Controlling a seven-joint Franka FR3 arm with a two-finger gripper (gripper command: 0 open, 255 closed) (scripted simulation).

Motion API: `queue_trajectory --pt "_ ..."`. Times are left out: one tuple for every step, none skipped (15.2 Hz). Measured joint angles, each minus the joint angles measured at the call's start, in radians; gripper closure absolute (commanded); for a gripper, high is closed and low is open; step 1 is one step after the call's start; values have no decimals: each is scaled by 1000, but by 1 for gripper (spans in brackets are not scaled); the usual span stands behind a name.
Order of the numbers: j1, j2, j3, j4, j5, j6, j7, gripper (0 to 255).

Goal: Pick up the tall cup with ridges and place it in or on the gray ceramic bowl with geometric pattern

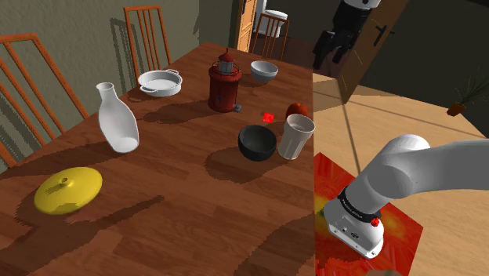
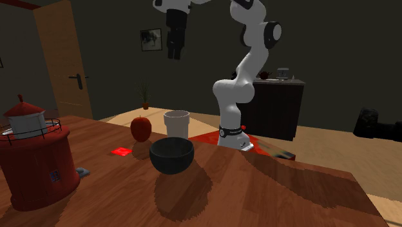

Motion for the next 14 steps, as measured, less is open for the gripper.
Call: queue_trajectory --pt "0 0 0 0 0 0 0 0" --pt "1 -2 4 -15 3 13 6 0" --pt "1 -15 4 -49 4 35 10 0" --pt "3 -27 8 -87 7 61 19 0" --pt "3 -36 12 -120 10 87 27 0" --pt "6 -49 20 -160 17 115 41 0" --pt "8 -60 25 -193 20 138 49 0" --pt "10 -74 30 -240 25 171 59 0" --pt "14 -71 42 -271 33 206 75 0" --pt "18 -77 52 -310 40 240 89 0" --pt "20 -83 58 -342 45 268 99 0" --pt "21 -85 61 -379 48 303 106 0" --pt "22 -78 69 -407 52 340 117 0" --pt "30 -78 85 -443 63 376 136 0"
